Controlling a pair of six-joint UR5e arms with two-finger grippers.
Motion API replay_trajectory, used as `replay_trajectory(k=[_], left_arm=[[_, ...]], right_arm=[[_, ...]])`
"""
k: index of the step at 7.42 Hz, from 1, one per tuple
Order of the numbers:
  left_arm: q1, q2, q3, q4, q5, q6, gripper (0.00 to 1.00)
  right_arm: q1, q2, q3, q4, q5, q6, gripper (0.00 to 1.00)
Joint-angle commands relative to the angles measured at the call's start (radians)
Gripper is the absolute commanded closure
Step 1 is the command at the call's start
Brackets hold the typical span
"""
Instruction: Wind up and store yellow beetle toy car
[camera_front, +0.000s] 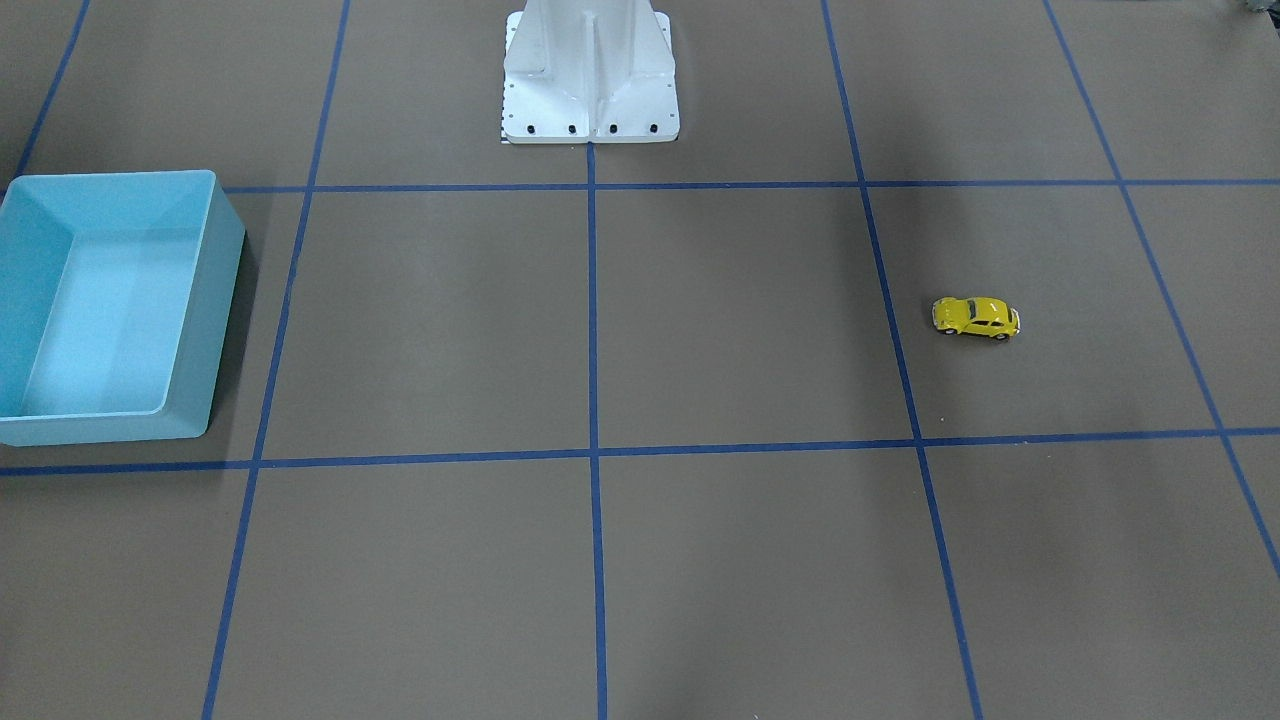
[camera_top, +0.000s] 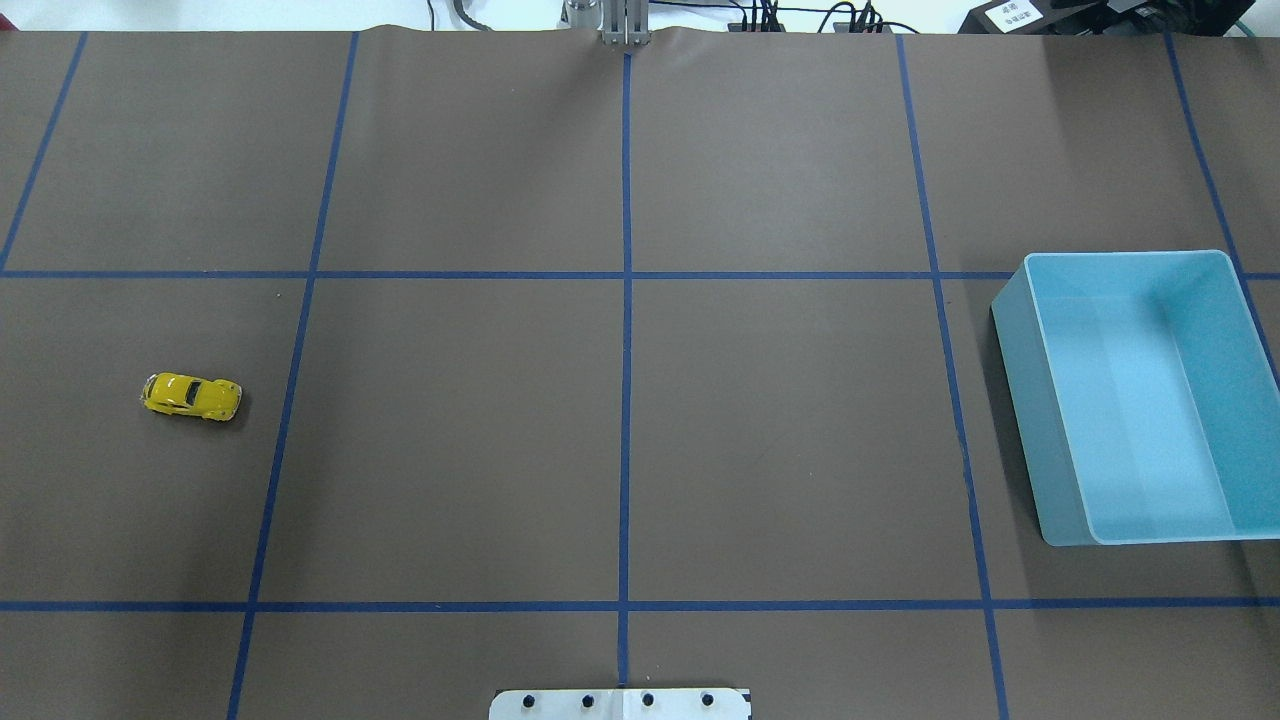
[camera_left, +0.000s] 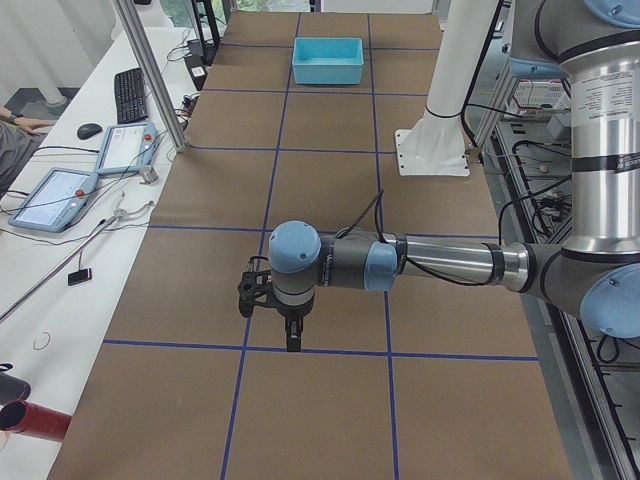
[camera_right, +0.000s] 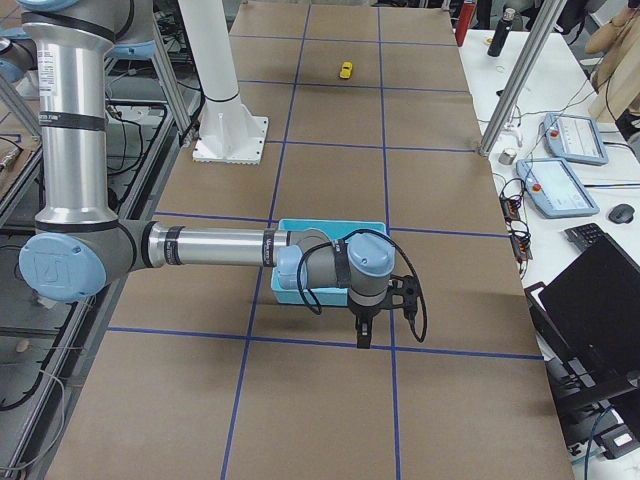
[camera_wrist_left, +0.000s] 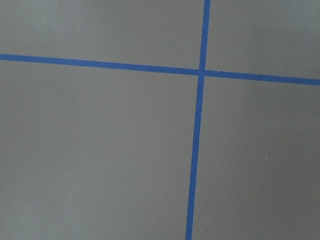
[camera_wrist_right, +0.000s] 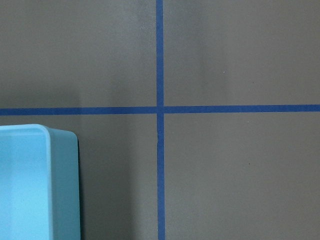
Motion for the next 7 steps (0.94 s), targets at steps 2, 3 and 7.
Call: replay_trajectory(k=[2,3,7], left_arm=[[0.186,-0.054,-0.139,0.003,-0.012,0.017,0.00],[0.270,-0.060,-0.206,0.003,-0.001,0.018,0.00],[0.541,-0.116,-0.315,-0.006,0.180,0.448,0.00]], right_arm=[[-0.007,-0.001,-0.023,-0.004,-0.005,-0.002,0.00],[-0.010,0.008,-0.057,-0.003,0.005,-0.001,0.00],[-0.010,0.024,-0.040,0.003,0.004,0.002,0.00]])
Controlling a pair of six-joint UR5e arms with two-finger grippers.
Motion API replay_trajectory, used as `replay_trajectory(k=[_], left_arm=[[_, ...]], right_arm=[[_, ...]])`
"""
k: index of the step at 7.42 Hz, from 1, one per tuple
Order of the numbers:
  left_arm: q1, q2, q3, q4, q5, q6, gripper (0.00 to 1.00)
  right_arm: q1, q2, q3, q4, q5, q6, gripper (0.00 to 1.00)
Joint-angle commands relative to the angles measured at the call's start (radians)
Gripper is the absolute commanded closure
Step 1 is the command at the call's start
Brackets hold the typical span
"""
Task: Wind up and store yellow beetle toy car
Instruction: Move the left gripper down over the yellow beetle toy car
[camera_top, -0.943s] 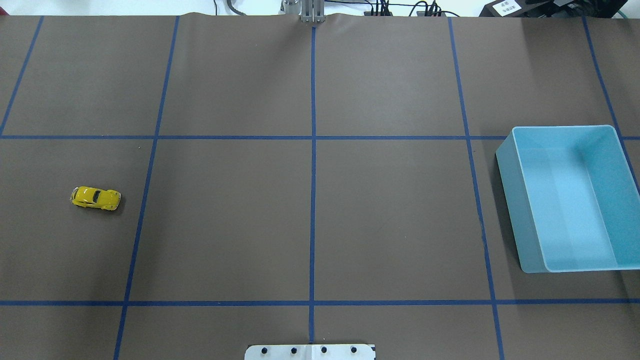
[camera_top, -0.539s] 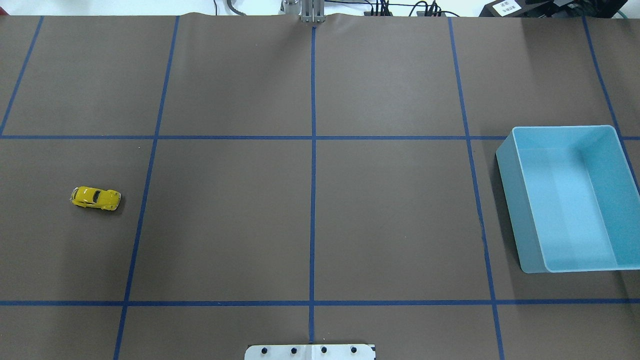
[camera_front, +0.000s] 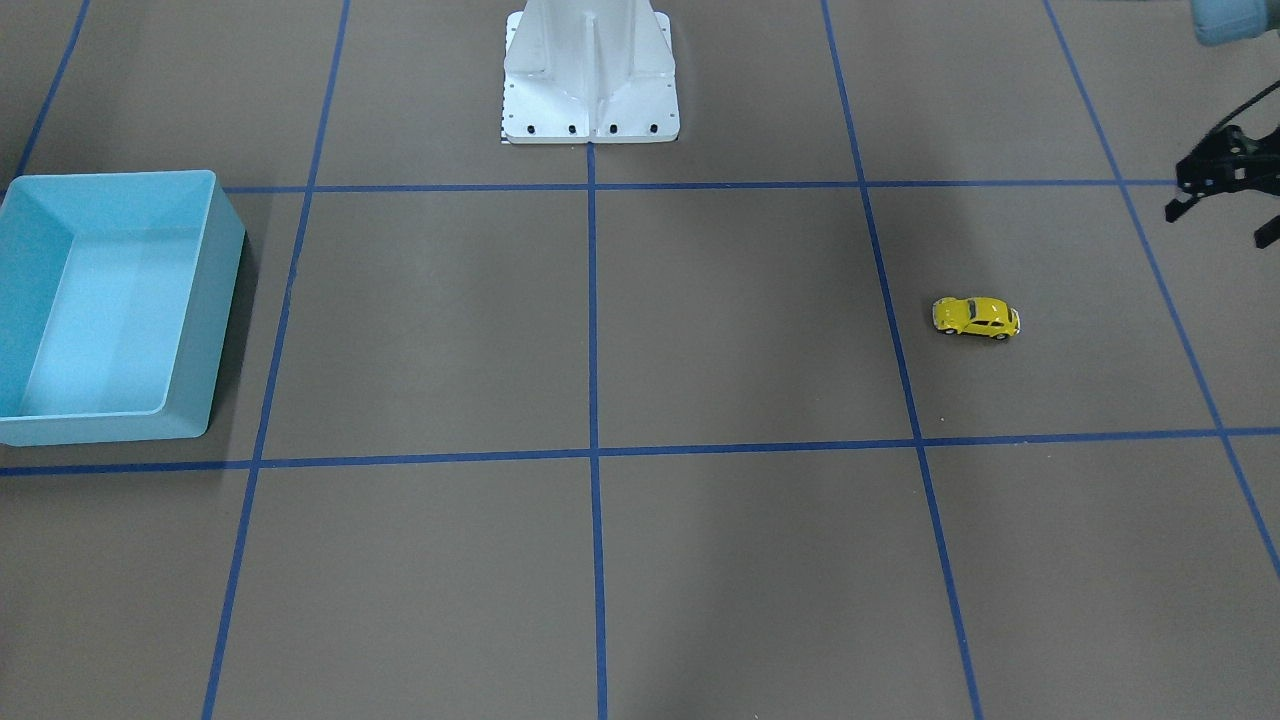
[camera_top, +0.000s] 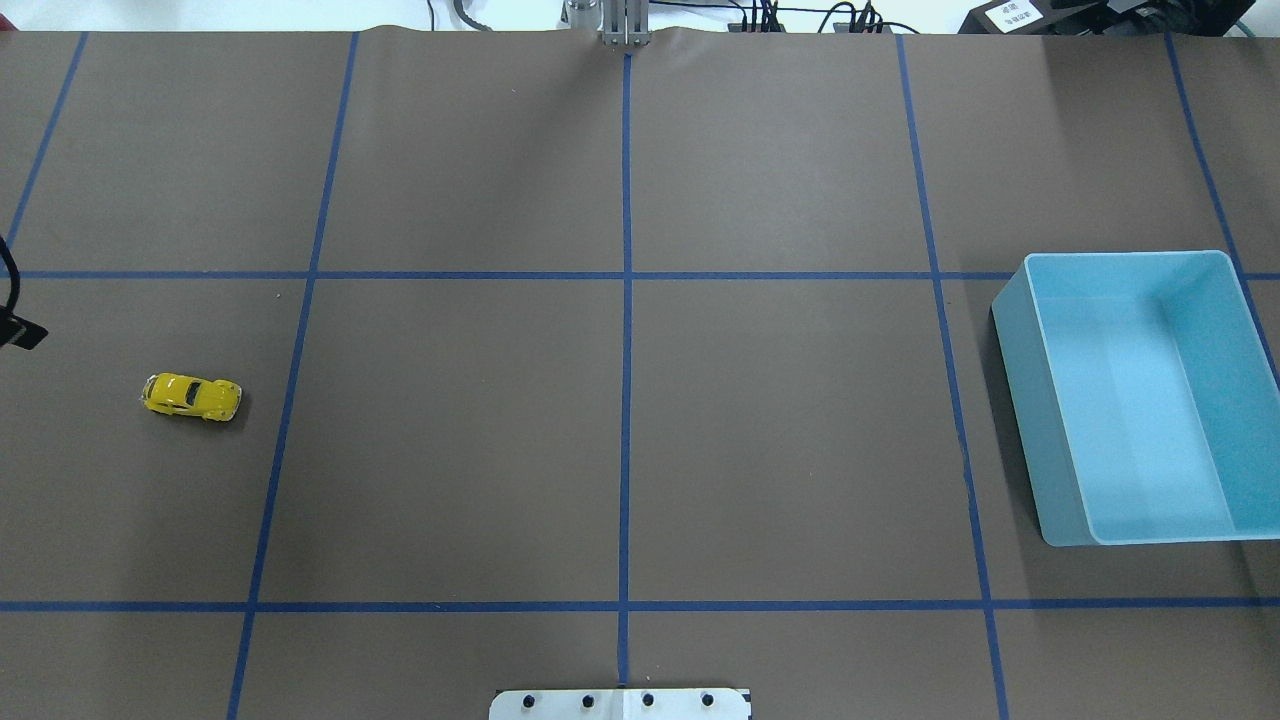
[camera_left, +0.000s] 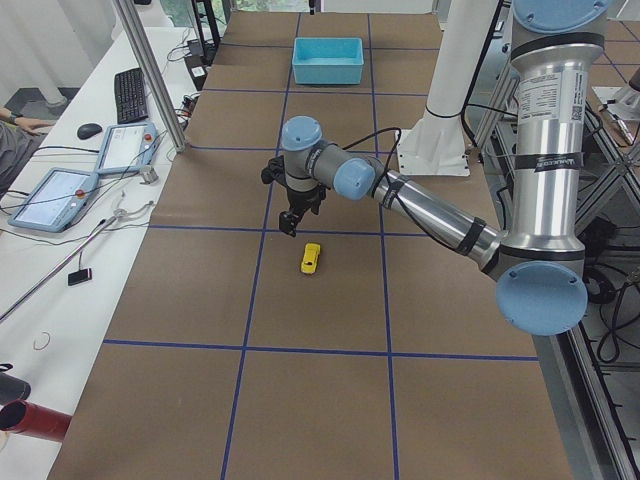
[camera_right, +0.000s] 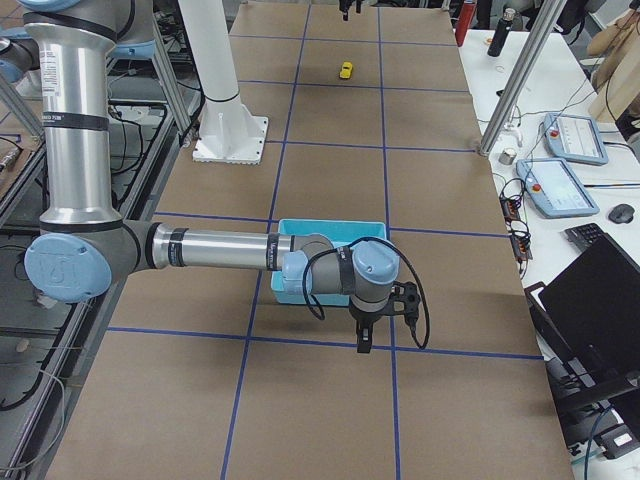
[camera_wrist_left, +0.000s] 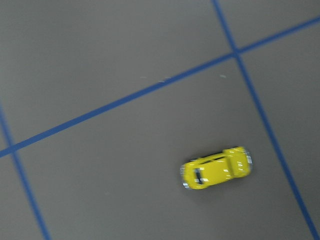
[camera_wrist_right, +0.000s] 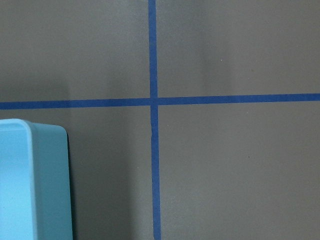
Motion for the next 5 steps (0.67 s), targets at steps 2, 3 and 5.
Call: replay_trajectory(k=[2,3,5], left_arm=[[0.111,-0.030,-0.005,-0.001,0.081,0.472,0.00],[0.150,-0.040,-0.007,-0.002,0.122,0.510,0.00],[0.229,-0.050,0.033,-0.005,0.135,0.521,0.00]], right_arm=[[0.000,0.004,0.010,0.002,-0.005,0.004,0.00],[0.000,-0.003,0.008,0.000,-0.007,0.004,0.00],[0.000,-0.006,0.010,0.002,-0.004,0.012,0.00]])
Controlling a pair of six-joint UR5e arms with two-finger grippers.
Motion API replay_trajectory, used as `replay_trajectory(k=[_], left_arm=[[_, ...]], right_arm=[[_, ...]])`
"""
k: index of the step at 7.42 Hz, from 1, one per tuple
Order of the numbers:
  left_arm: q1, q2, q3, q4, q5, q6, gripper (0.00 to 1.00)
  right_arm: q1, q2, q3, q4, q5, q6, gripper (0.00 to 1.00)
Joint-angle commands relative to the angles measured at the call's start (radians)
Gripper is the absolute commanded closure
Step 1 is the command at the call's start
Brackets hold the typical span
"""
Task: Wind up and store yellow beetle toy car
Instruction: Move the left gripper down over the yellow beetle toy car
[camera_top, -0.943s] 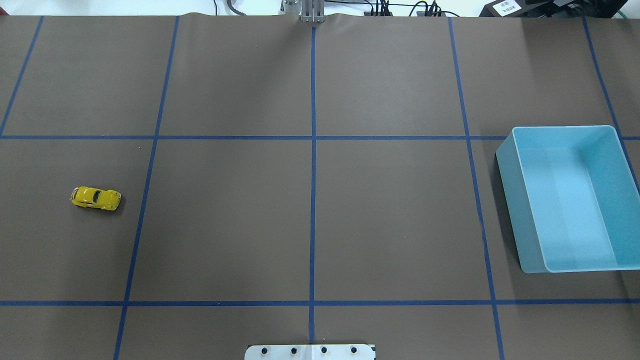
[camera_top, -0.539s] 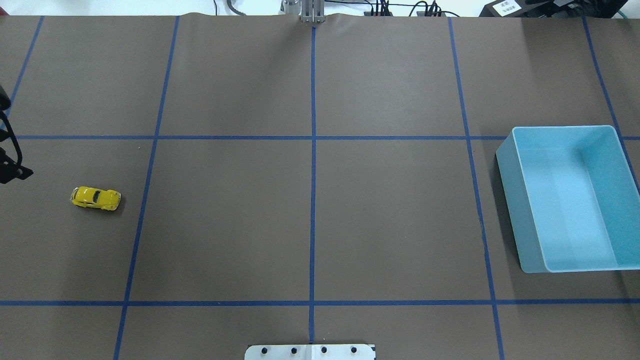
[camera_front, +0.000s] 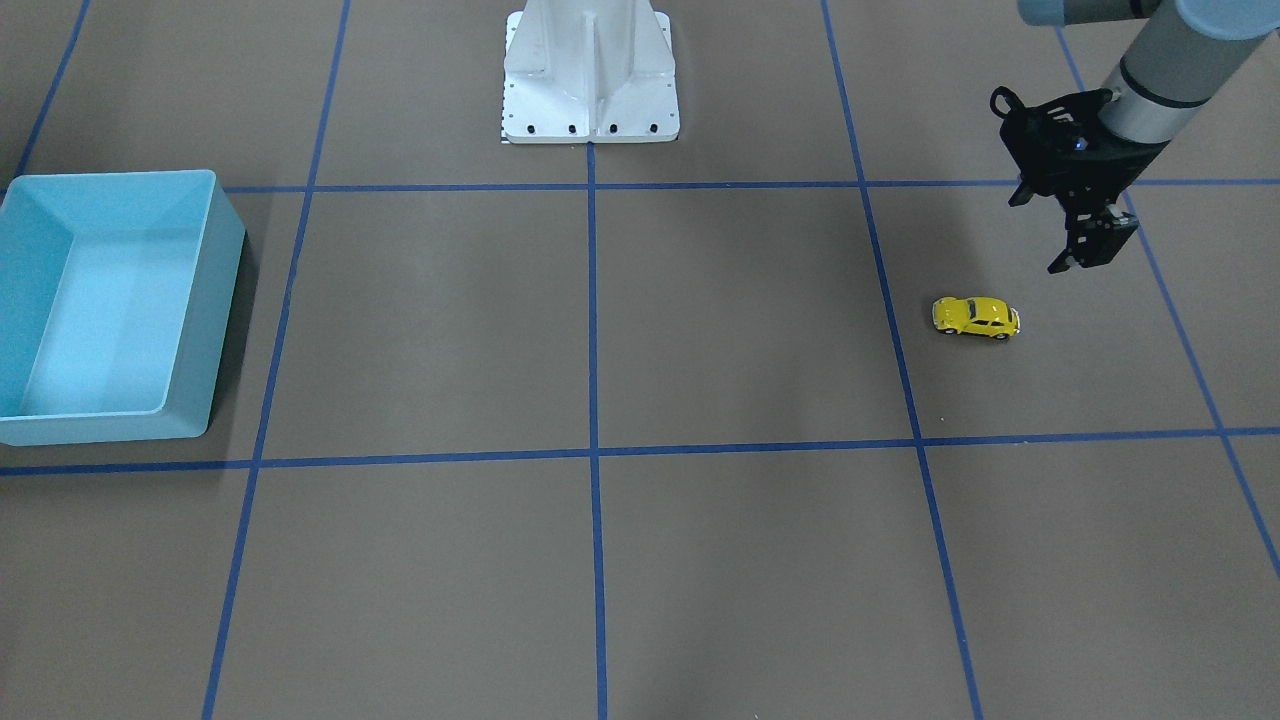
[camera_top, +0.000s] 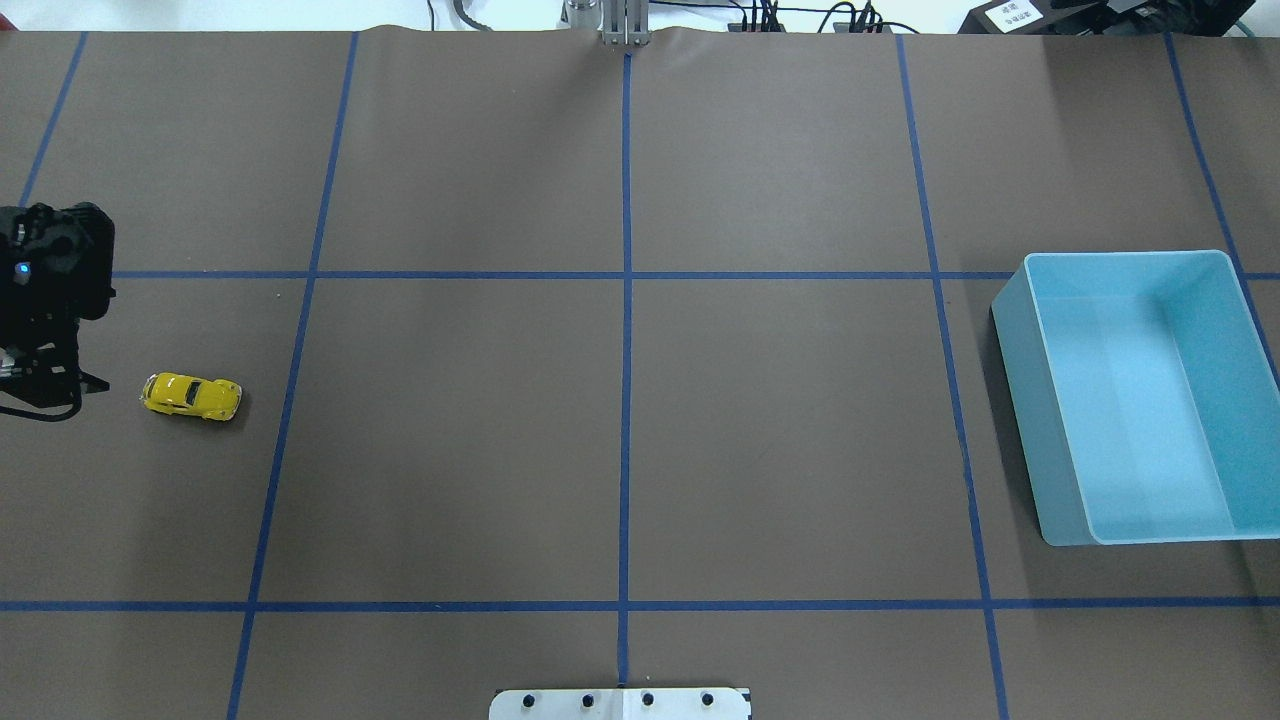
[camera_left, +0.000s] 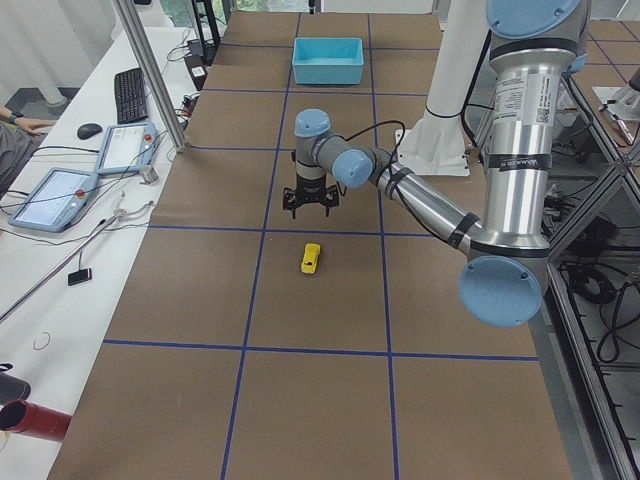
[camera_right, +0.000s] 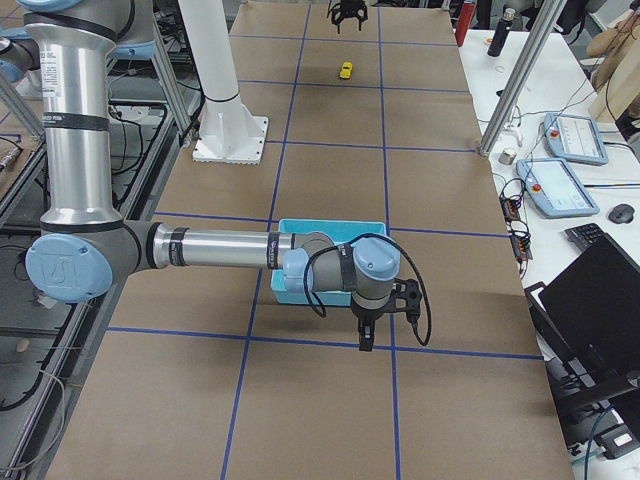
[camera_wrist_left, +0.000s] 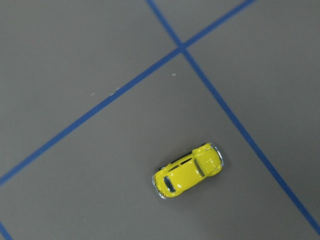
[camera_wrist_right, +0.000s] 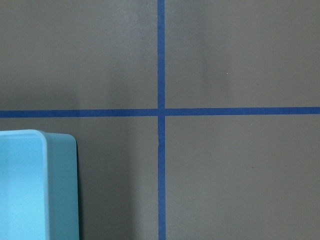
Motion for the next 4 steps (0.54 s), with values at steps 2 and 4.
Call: replay_trajectory(k=[2,4], left_arm=[[0.058,-0.019,0.076,0.000,0.011,0.018,0.00],[0.076,-0.054,0.148,-0.002,0.034,0.018,0.00]], right_arm=[[0.000,-0.002,-0.006,0.000,0.004,0.003,0.00],[0.001,-0.018,0.029,0.000,0.019,0.003,0.00]])
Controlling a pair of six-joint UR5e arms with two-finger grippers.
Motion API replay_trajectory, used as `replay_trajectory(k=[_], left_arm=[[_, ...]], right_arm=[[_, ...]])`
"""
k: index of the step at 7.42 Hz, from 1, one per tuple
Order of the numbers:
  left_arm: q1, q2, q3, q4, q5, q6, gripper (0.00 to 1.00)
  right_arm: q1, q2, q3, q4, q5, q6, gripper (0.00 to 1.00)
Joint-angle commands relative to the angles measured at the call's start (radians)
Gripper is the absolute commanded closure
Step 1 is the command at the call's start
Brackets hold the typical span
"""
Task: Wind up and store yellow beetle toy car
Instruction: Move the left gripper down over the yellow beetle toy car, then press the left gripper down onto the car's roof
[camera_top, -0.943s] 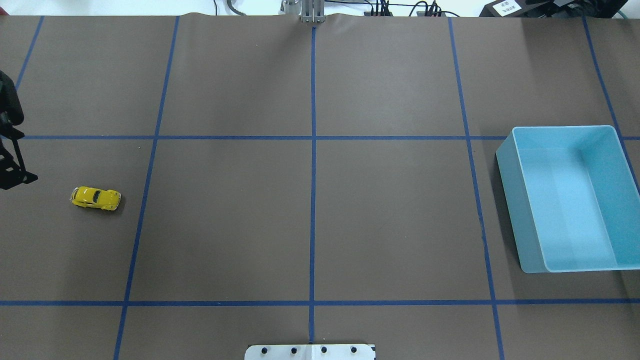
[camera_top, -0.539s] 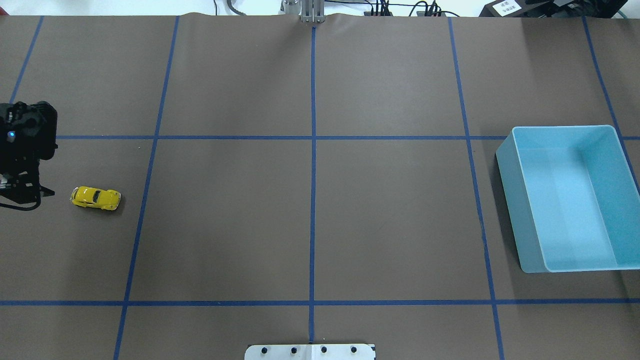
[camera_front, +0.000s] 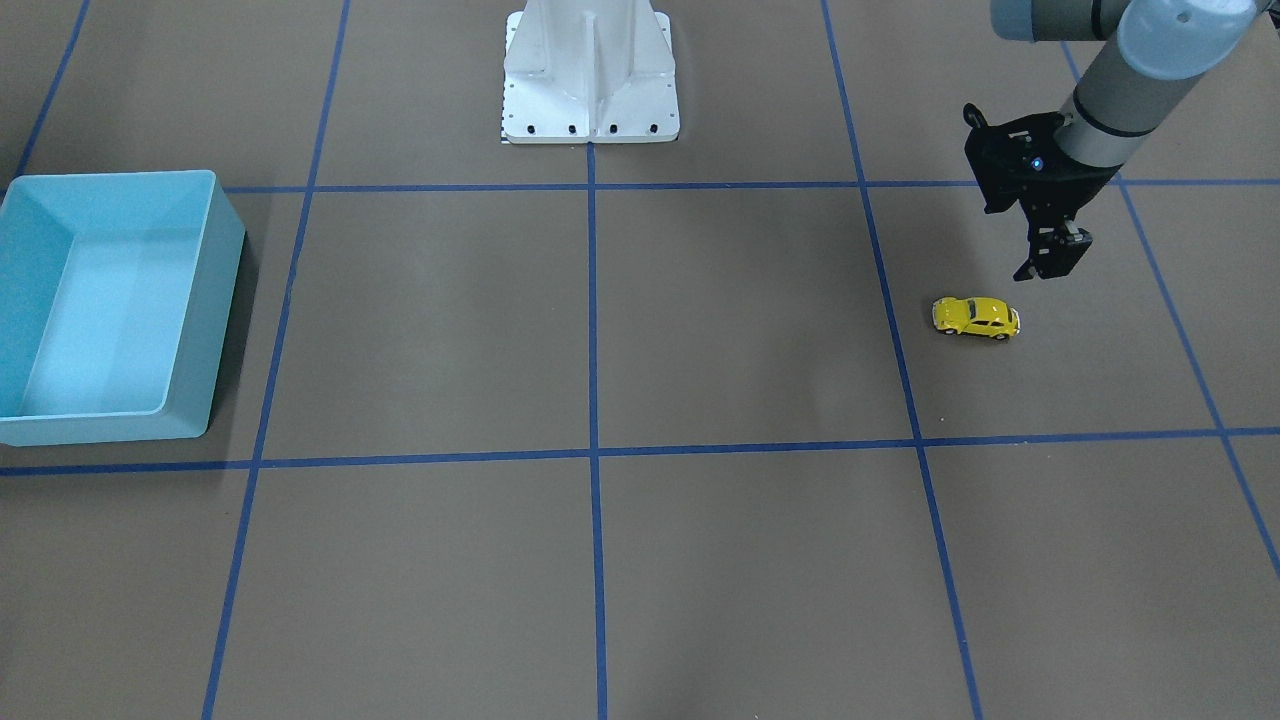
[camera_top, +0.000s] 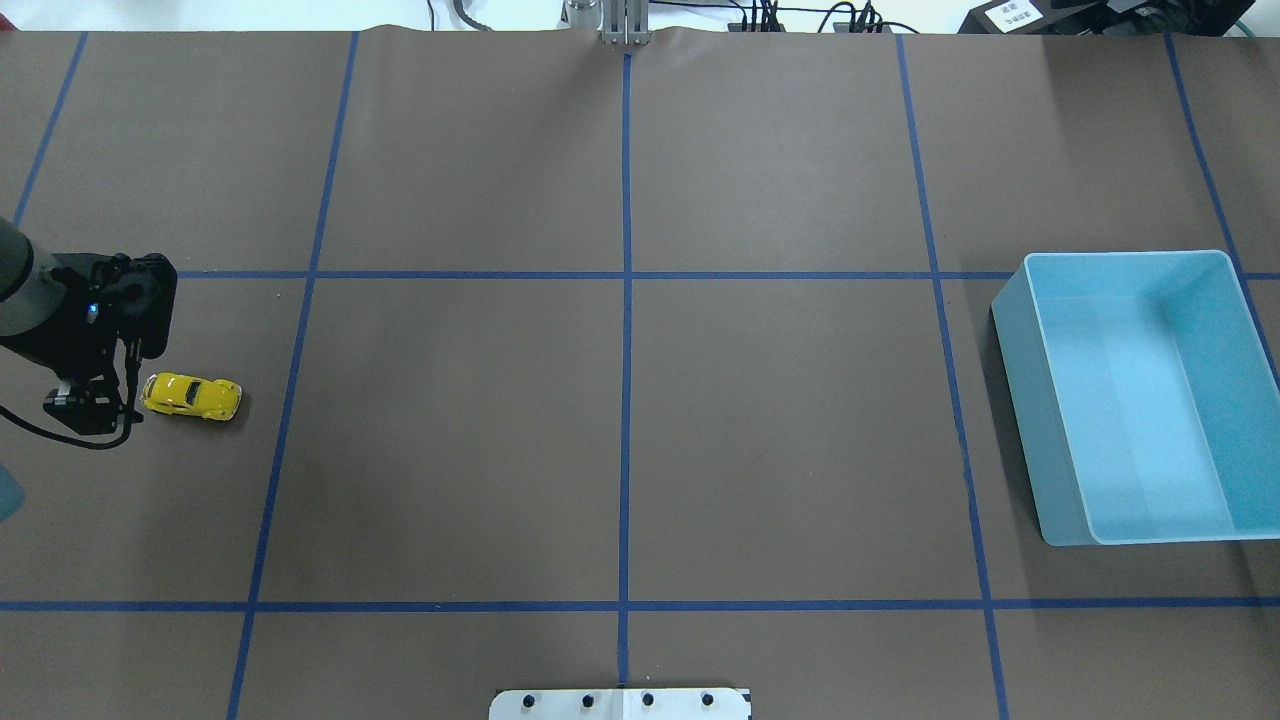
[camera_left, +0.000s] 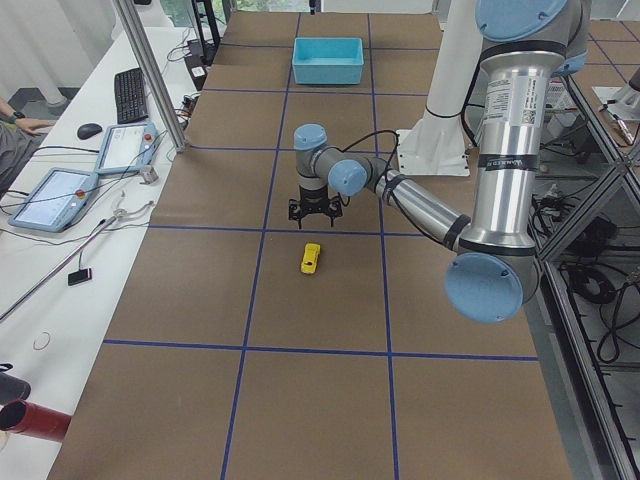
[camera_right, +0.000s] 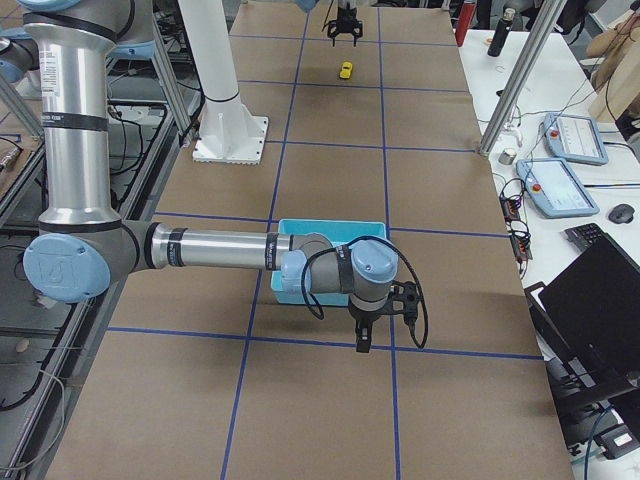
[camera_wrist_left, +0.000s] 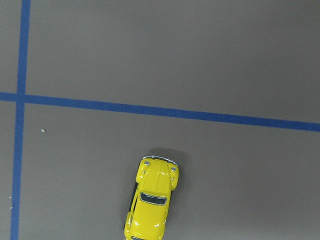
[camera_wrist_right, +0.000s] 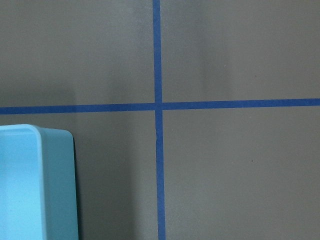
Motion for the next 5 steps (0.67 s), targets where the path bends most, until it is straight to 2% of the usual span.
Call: replay_trajectory(k=[1,2,4,5], left_arm=[[0.024,-0.044,0.067,-0.003,0.055,0.000,0.00],[0.063,-0.051,0.084,-0.029,0.089,0.000,0.00],[0.078,-0.063,0.121,-0.034,0.097,0.000,0.00],[0.087,-0.063,0.135,-0.035,0.106,0.000,0.00]], right_arm=[[0.001,-0.016,0.017,0.000,0.001,0.003,0.00],[0.001,-0.019,0.008,-0.002,0.001,0.003,0.00],[-0.001,-0.014,-0.004,0.000,0.000,0.001,0.00],[-0.001,-0.016,-0.041,0.000,-0.005,-0.002,0.00]])
